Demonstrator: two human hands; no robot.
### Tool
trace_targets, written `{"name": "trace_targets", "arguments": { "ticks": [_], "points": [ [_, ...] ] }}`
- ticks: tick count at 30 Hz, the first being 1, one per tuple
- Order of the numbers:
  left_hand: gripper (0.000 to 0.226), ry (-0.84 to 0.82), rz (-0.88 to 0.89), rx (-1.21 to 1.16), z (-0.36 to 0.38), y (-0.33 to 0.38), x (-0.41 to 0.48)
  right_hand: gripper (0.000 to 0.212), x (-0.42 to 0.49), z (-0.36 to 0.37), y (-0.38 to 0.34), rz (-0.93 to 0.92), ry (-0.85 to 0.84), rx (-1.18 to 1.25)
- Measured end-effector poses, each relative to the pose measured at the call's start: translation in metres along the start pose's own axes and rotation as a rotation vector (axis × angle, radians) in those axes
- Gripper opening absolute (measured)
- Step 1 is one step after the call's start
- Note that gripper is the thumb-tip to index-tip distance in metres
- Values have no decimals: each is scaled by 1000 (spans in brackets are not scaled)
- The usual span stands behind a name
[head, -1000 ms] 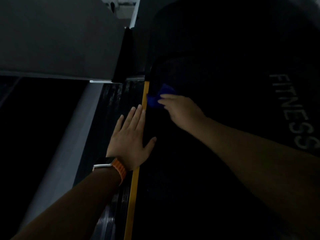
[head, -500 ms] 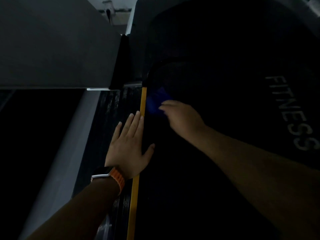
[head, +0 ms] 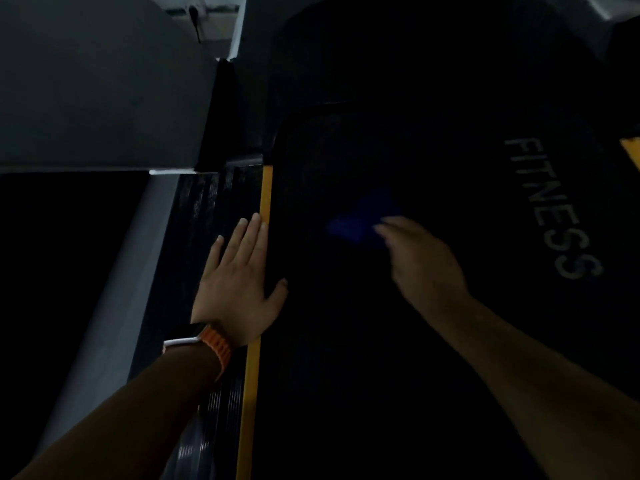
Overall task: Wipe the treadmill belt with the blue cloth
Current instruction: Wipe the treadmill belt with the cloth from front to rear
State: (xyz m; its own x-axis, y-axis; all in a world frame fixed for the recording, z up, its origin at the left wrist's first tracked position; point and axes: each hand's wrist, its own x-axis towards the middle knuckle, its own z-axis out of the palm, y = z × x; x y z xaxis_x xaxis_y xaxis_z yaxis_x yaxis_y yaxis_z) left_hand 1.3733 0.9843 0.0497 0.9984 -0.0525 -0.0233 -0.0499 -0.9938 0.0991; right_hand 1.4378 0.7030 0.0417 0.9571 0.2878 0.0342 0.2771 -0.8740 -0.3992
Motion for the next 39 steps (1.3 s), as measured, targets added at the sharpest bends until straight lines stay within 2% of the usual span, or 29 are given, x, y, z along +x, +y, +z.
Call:
{"name": "trace_targets", "arguments": {
  "ticks": [2,3,5,7,9,14,18,22,30,32,35,36,37,39],
  "points": [
    [91,-2,-4,7,0,0,0,49,-12,-7,1,288,75,16],
    [91,-7,-6,10,1,0,-1,46,-13,0,-20,298,136,23],
    [91,-19,-2,13,0,1,-2,37,-11,16,-74,116,153,91],
    [92,-28,-1,18,-2,1,-1,34,-16,28,-115,-166,-30,136],
    [92,-32,-4,15,-3,1,0,35,-15,26,-116,-276,-107,161],
    [93,-15,-12,16,-2,3,-1,22,-23,11,-76,-181,25,-28],
    [92,-10,-21,18,-3,4,-1,31,-27,7,-80,-143,-45,-67],
    [93,-27,-22,22,-4,4,0,65,-31,17,-80,-224,-269,-107],
    [94,-33,-18,28,-4,2,0,57,-5,25,-79,-355,-236,-152],
    [94,-35,-13,23,-4,2,1,56,-18,8,-46,-239,-170,-200],
    [93,-21,-15,19,-2,1,2,55,-33,-12,-7,153,-103,-258],
    [93,-21,-16,20,-1,1,2,56,-33,-10,-13,198,-97,-273],
    [92,-23,-14,19,-1,1,1,56,-32,-3,-30,162,-81,-266],
    [91,-22,-12,19,-1,2,0,55,-33,19,-77,-37,-101,-201]
  ]
}}
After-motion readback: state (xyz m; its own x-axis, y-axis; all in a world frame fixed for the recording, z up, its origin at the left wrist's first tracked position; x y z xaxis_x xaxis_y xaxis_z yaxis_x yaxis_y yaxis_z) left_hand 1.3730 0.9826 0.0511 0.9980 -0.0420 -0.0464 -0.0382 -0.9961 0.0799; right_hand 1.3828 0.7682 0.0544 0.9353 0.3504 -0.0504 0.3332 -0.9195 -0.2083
